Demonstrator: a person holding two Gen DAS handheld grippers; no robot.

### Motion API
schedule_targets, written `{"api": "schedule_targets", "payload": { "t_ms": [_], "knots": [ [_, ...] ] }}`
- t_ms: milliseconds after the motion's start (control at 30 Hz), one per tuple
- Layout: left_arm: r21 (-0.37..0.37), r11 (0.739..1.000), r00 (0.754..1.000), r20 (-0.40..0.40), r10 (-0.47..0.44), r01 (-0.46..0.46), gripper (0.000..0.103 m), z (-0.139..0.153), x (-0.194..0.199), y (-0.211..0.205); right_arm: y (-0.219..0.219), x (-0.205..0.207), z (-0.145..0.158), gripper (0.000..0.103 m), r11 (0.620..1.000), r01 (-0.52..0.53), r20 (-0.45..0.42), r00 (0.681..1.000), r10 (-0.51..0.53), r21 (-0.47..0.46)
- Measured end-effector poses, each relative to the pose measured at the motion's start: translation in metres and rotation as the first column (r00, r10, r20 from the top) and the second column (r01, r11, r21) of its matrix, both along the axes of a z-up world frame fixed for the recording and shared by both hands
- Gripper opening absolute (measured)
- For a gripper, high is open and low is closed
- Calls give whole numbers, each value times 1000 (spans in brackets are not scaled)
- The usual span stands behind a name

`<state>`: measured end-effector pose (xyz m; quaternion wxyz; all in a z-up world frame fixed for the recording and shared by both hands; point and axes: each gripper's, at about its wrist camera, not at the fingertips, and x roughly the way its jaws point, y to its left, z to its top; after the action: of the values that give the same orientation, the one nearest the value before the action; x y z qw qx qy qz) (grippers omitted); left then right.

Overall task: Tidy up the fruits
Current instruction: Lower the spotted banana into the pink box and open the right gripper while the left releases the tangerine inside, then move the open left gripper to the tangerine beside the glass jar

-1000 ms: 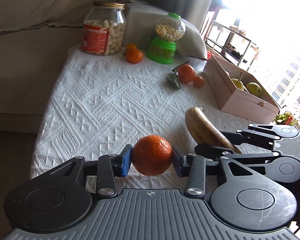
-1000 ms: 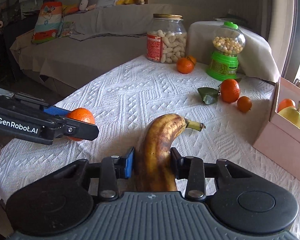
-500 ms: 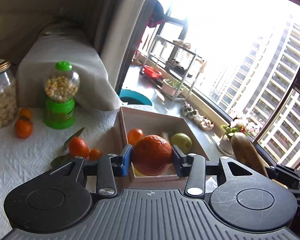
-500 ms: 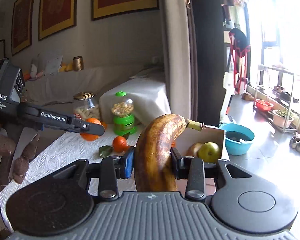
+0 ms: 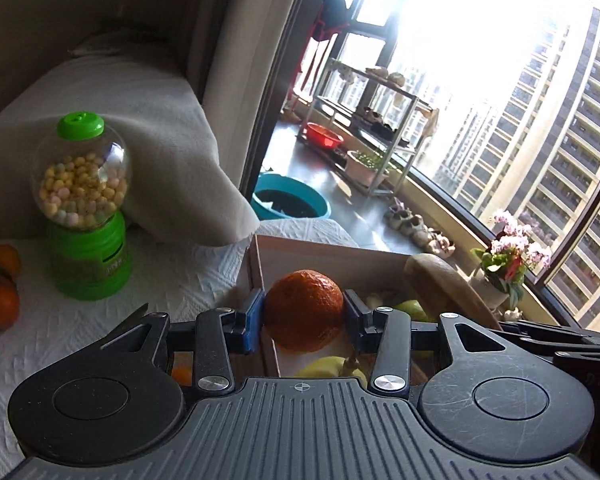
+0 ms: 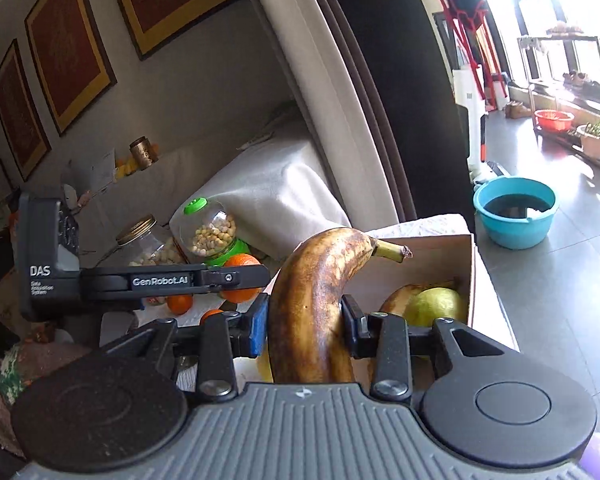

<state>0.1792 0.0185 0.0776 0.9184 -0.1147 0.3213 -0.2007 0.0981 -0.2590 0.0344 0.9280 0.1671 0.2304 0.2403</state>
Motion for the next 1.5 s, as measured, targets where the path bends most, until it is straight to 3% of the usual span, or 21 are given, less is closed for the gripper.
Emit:
{"api": "schedule_targets", "payload": {
  "t_ms": [133, 233, 467, 600, 767, 1000, 1200, 1300, 1367, 1500],
  "knots": [
    [-14, 1000, 1000, -5, -3, 3, 47, 2, -8, 21, 11, 50, -18, 36, 986, -47, -133, 989, 69, 161],
    [-2, 1000, 1000, -4, -19, 19, 47, 0, -13, 24, 14, 70, -36, 36, 960, -19, -236, 968, 88, 281],
    [-15, 999, 999, 3, -43, 43, 47, -3, -18, 23, 12, 67, -51, 43, 963, 55, -299, 954, 27, 263],
    [-11, 999, 999, 8, -49, 49, 47, -2, -19, 22, 0, 45, -43, 44, 983, 86, -242, 969, -44, 165],
    [-2, 998, 998, 12, -56, 56, 47, 3, -23, 14, 2, 19, -30, 44, 991, 131, -143, 980, -135, -39],
    [39, 994, 995, 21, -99, 98, 47, 14, -11, -16, 4, -25, -21, 45, 979, 145, 9, 989, -145, -142],
    [-3, 993, 993, -6, -114, 114, 47, 22, 32, -46, 20, -55, -26, 52, 949, 165, 115, 984, -139, -269],
    [72, 995, 997, -39, -69, 72, 44, 16, 56, -61, 29, -62, -28, 53, 938, 159, 137, 983, -122, -307],
    [90, 994, 998, -18, -54, 55, 44, 15, 53, -60, 33, -68, -30, 55, 933, 152, 149, 983, -109, -325],
    [54, 998, 999, 33, -34, 33, 44, 14, 23, -33, 43, -82, -32, 63, 915, 155, 194, 977, -87, -371]
  ]
}}
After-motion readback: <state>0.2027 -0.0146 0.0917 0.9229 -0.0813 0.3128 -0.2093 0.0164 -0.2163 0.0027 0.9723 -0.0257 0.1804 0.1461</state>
